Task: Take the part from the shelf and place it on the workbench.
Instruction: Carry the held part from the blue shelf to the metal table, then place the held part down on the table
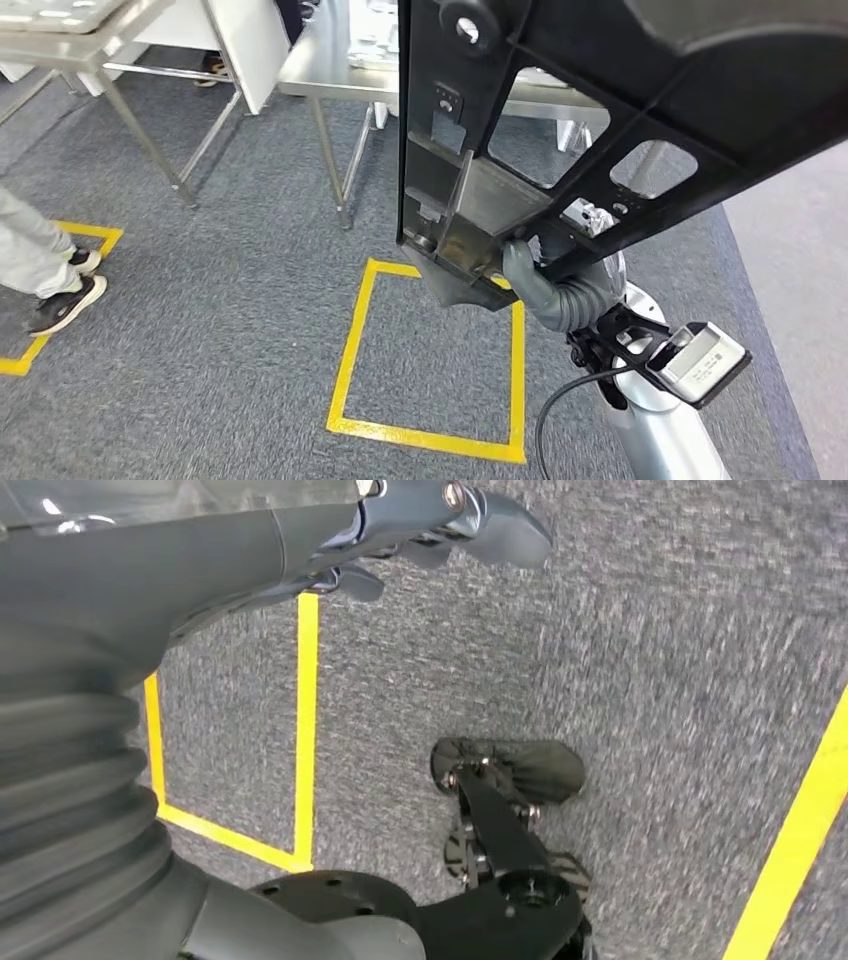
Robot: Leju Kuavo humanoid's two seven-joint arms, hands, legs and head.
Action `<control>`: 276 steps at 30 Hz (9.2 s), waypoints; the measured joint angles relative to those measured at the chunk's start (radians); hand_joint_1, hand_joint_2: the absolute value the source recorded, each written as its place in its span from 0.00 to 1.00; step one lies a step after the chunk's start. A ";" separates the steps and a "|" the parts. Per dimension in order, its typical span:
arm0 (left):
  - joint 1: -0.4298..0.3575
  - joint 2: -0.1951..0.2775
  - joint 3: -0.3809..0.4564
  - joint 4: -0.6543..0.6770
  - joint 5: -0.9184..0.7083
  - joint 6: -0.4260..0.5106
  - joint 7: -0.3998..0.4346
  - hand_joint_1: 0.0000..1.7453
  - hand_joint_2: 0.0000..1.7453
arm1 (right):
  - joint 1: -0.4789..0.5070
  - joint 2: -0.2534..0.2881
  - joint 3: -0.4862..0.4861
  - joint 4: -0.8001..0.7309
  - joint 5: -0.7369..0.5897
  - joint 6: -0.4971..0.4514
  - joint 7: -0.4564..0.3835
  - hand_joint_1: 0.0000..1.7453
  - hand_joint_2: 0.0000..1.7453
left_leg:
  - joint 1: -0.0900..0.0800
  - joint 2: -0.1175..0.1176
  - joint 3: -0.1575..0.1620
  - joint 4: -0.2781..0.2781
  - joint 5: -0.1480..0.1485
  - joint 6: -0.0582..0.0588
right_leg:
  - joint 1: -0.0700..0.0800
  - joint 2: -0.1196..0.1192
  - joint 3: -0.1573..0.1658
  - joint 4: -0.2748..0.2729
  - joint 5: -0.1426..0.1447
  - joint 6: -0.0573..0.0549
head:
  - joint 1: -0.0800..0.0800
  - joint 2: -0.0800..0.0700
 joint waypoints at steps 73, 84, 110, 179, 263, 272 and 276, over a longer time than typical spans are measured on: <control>0.012 0.007 -0.001 0.003 -0.003 -0.019 -0.031 0.00 1.00 | 0.011 0.052 -0.009 0.082 0.018 0.034 0.052 1.00 1.00 | 0.002 -0.096 -0.090 0.108 0.002 -0.003 | -0.003 0.068 0.053 -0.014 -0.023 -0.034 | -0.011 0.000; 0.012 0.008 -0.001 0.005 -0.003 -0.016 -0.034 0.00 1.00 | 0.009 0.052 -0.013 0.086 0.011 0.030 0.040 1.00 1.00 | 0.000 -0.099 0.003 -0.020 0.024 0.043 | -0.013 0.069 -0.081 0.257 -0.143 0.025 | 0.000 0.000; 0.016 0.006 0.000 0.005 -0.003 -0.016 -0.038 0.00 1.00 | 0.004 0.055 -0.011 0.103 0.004 0.030 0.051 1.00 1.00 | -0.005 -0.101 -0.076 0.002 0.085 0.032 | -0.008 0.070 0.115 0.042 -0.079 0.008 | -0.009 0.000; 0.015 0.011 0.023 0.005 -0.003 -0.001 -0.039 0.00 1.00 | -0.004 0.057 -0.050 0.039 0.063 -0.158 0.115 1.00 1.00 | -0.001 -0.091 -0.002 0.006 0.012 0.030 | -0.009 0.071 -0.098 0.195 -0.081 0.008 | -0.015 0.000; -0.003 0.017 -0.061 0.005 -0.003 -0.019 -0.111 0.00 0.00 | -0.432 0.311 0.635 1.124 0.415 0.007 0.235 0.00 0.00 | 0.006 -0.090 -0.016 -0.009 0.040 -0.001 | 0.002 0.073 0.013 -0.001 0.002 -0.013 | -0.017 0.000; 0.002 0.016 -0.043 0.005 -0.003 -0.024 -0.126 0.00 0.00 | -0.406 0.239 0.438 0.984 0.235 0.014 0.196 0.00 0.00 | 0.011 -0.090 -0.019 -0.012 0.046 0.014 | -0.010 0.070 -0.074 0.168 -0.046 0.008 | -0.008 0.000; 0.000 0.016 -0.040 0.005 -0.003 -0.024 -0.127 0.00 0.00 | -0.402 0.232 0.414 0.959 0.228 0.012 0.195 0.00 0.00 | 0.006 -0.091 -0.024 -0.005 0.040 -0.002 | -0.002 0.069 0.002 -0.004 0.011 -0.011 | -0.009 0.000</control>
